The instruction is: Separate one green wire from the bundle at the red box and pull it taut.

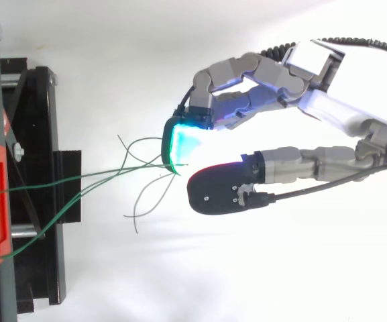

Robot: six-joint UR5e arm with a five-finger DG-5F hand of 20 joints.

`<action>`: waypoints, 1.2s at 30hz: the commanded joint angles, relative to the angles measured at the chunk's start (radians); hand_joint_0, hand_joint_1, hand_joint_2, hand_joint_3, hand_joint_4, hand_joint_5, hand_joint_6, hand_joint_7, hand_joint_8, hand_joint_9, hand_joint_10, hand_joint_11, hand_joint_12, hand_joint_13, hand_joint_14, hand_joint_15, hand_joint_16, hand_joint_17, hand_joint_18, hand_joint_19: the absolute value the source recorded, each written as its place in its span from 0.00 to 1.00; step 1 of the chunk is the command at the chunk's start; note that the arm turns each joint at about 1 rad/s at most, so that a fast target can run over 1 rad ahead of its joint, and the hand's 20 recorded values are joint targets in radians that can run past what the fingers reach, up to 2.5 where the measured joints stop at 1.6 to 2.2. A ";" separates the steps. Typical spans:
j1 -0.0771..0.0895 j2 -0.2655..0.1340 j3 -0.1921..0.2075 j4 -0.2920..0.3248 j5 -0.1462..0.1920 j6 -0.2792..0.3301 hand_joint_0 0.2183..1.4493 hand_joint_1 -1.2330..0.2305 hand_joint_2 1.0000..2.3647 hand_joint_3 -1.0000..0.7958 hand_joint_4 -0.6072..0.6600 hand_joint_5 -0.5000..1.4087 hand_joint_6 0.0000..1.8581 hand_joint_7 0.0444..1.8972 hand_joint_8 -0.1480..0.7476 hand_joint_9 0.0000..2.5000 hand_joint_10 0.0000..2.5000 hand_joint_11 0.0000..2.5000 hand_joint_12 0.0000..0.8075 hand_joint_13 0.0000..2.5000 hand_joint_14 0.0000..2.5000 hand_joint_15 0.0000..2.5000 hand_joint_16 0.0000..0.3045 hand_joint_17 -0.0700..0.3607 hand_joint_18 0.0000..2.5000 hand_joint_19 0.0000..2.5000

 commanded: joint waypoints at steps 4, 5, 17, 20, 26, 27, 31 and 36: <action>0.003 0.003 -0.006 0.008 -0.007 -0.016 0.30 0.31 0.01 0.49 0.35 0.21 0.44 0.60 0.42 0.29 0.00 0.07 0.47 0.20 0.00 0.09 0.19 0.47 0.23 0.19; 0.001 0.000 -0.006 0.008 -0.007 -0.018 0.30 0.31 0.01 0.49 0.35 0.21 0.45 0.60 0.43 0.30 0.00 0.07 0.47 0.20 0.00 0.10 0.19 0.47 0.23 0.19; 0.003 0.003 -0.006 0.009 -0.007 -0.019 0.30 0.32 0.01 0.50 0.35 0.21 0.45 0.60 0.43 0.31 0.00 0.09 0.48 0.21 0.00 0.11 0.20 0.47 0.23 0.19; 0.001 0.003 -0.006 0.009 -0.007 -0.019 0.30 0.31 0.00 0.50 0.35 0.21 0.45 0.60 0.44 0.32 0.00 0.09 0.48 0.22 0.00 0.11 0.20 0.47 0.24 0.19; 0.003 0.003 -0.006 0.009 -0.007 -0.019 0.30 0.31 0.00 0.50 0.34 0.21 0.45 0.59 0.44 0.32 0.00 0.09 0.48 0.22 0.00 0.11 0.20 0.48 0.24 0.20; 0.003 0.000 -0.006 0.009 -0.007 -0.019 0.30 0.31 0.00 0.50 0.35 0.21 0.45 0.60 0.44 0.32 0.00 0.09 0.48 0.22 0.00 0.11 0.20 0.48 0.24 0.20; 0.003 0.003 -0.006 0.009 -0.007 -0.019 0.30 0.31 0.00 0.50 0.34 0.21 0.45 0.59 0.44 0.32 0.00 0.09 0.49 0.22 0.00 0.11 0.20 0.48 0.24 0.20; 0.001 0.000 -0.006 0.009 -0.007 -0.019 0.30 0.31 0.00 0.51 0.34 0.21 0.45 0.59 0.45 0.33 0.00 0.10 0.49 0.23 0.00 0.11 0.20 0.48 0.24 0.20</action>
